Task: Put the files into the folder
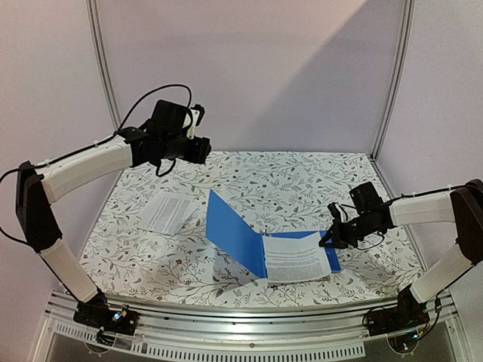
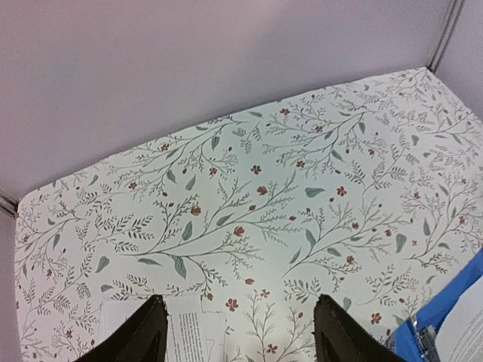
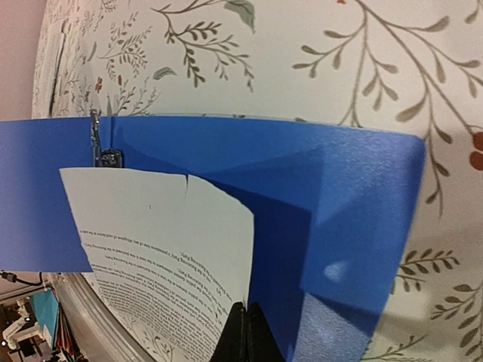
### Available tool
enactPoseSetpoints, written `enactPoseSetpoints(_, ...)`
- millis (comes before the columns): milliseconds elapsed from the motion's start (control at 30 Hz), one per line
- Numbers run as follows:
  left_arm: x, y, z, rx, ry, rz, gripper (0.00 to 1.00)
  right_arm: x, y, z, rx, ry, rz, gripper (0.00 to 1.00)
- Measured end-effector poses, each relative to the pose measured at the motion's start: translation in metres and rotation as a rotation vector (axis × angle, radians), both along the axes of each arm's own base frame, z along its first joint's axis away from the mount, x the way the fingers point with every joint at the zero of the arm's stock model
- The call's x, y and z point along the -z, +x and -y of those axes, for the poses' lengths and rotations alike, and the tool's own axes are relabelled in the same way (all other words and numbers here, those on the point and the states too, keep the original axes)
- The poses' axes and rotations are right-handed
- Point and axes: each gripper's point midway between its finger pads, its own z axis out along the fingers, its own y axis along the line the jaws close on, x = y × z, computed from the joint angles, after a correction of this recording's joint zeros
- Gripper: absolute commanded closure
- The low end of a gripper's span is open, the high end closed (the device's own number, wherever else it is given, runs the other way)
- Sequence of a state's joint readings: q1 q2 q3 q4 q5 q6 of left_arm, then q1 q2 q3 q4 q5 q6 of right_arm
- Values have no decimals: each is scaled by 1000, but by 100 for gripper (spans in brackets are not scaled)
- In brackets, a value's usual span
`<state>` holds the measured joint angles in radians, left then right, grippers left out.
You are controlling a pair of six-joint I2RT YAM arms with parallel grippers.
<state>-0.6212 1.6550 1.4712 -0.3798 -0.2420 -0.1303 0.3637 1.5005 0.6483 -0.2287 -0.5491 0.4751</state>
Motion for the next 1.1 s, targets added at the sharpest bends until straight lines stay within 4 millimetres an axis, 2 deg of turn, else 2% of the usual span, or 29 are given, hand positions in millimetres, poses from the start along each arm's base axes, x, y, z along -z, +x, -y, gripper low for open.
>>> enactPoseSetpoints(100, 20, -4, -14, -34, 25, -11, 33, 3, 2, 12, 19, -51, 10, 100)
enactPoseSetpoints(167, 16, -6, -19, -48, 20, 9, 34, 2, 5, 19, 35, -70, 21, 100)
enactPoseSetpoints(300, -5, -4, -22, -69, -14, 74, 33, 1, 9, 26, 60, -90, 38, 100)
enactPoseSetpoints(433, -18, -2, -24, -84, -36, 114, 34, 2, 12, 31, 77, -103, 41, 100)
enactPoseSetpoints(1100, -17, -1, -25, -93, -37, 120, 34, 3, 17, 39, 85, -150, 64, 100)
